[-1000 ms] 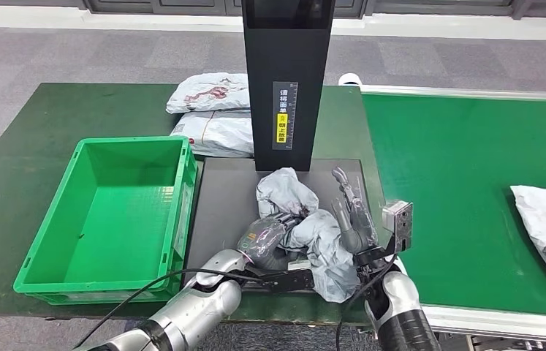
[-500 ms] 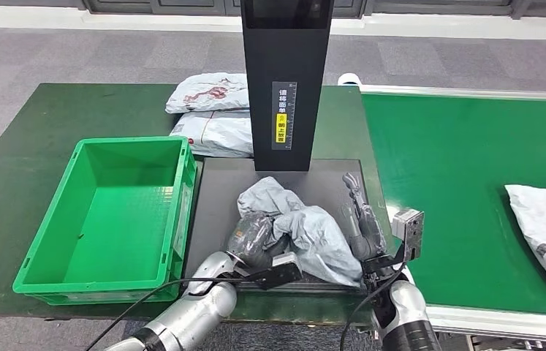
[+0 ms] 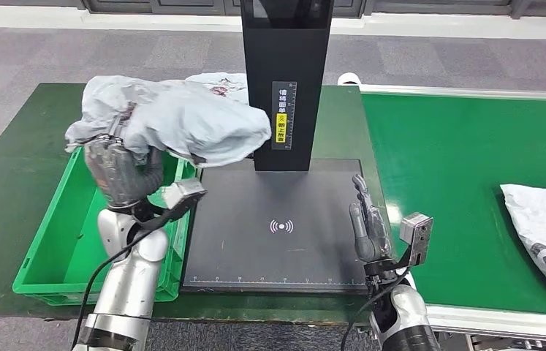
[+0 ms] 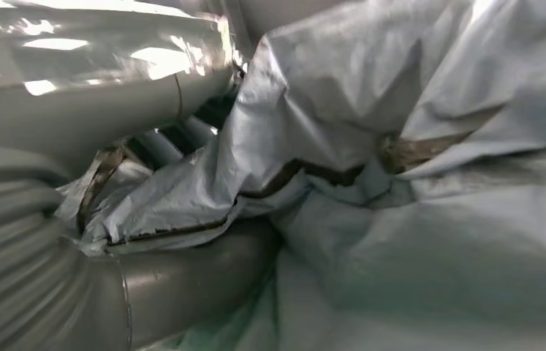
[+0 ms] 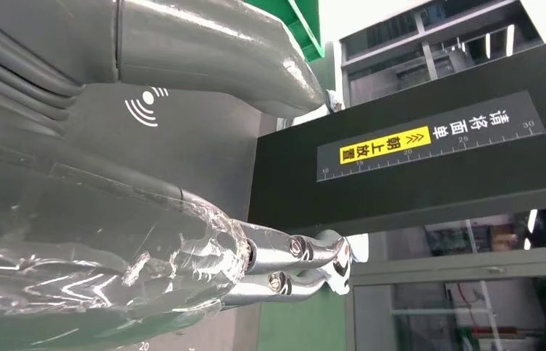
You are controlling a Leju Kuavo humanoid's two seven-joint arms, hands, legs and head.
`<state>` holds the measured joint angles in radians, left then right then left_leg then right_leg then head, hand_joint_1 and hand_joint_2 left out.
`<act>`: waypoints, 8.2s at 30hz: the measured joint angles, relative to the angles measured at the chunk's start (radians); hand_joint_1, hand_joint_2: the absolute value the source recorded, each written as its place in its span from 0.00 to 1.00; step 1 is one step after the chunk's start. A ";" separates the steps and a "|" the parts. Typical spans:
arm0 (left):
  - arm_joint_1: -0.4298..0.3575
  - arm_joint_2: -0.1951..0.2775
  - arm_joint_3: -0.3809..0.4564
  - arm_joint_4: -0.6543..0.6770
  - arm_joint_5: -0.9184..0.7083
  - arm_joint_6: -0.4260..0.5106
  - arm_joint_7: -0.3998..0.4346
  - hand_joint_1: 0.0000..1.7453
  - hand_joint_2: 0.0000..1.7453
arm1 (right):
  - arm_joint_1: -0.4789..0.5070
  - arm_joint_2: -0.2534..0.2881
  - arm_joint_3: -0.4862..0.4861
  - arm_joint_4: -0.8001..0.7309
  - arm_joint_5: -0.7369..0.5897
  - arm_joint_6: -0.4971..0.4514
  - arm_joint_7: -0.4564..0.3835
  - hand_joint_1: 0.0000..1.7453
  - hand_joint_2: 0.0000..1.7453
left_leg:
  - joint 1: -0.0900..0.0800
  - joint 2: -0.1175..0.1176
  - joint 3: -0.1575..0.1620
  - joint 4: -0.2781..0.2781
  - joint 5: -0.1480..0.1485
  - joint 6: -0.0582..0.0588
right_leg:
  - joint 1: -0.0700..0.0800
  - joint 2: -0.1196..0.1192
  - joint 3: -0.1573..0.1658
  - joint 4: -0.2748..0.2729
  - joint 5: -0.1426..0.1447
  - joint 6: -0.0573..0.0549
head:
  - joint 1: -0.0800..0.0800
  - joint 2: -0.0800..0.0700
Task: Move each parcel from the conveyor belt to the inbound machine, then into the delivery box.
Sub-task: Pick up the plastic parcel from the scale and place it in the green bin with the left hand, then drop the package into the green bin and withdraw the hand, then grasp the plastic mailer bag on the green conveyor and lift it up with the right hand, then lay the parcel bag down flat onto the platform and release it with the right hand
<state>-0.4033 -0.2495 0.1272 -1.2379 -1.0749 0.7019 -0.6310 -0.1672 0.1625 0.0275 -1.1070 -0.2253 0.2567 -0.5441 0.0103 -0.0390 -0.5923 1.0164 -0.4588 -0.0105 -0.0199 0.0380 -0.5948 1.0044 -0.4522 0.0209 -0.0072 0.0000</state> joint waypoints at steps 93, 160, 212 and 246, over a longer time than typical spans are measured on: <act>0.153 0.021 -0.372 0.006 1.034 -0.586 0.079 0.00 1.00 | -0.163 -0.274 -0.494 0.451 0.664 -0.620 0.183 0.00 1.00 | -0.001 0.002 -0.003 0.000 0.001 -0.001 | 0.000 0.000 -0.006 0.000 0.002 -0.004 | 0.000 0.000; 0.122 -0.001 -0.339 0.128 1.145 -0.666 0.135 0.00 1.00 | -0.043 -0.269 -0.578 0.428 1.034 -0.588 0.487 1.00 1.00 | 0.001 0.002 -0.001 0.000 0.000 0.000 | 0.002 -0.001 0.000 -0.002 0.002 -0.002 | 0.001 0.000; 0.053 0.021 -0.350 0.116 1.048 -0.424 0.063 0.00 1.00 | -0.044 0.006 0.567 -0.040 0.561 -0.374 0.220 0.00 0.00 | 0.002 0.001 -0.004 -0.001 0.004 -0.004 | 0.002 -0.001 -0.007 0.003 0.003 -0.005 | 0.000 0.000; 0.087 0.041 -0.407 0.089 0.959 -0.440 0.044 0.00 1.00 | -0.028 -0.012 0.398 -0.043 0.113 -0.243 0.046 0.00 0.00 | 0.002 0.001 -0.004 -0.001 0.004 -0.004 | 0.002 0.000 -0.008 0.003 0.003 -0.005 | 0.000 0.000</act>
<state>-0.3164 -0.2087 -0.2802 -1.1488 -0.1163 0.2617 -0.5875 -0.1948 0.1503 0.4255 -1.1500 -0.1125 0.0137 -0.4982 0.0122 -0.0376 -0.5962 1.0152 -0.4549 -0.0143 -0.0179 0.0376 -0.6024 1.0069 -0.4496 0.0161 -0.0069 0.0000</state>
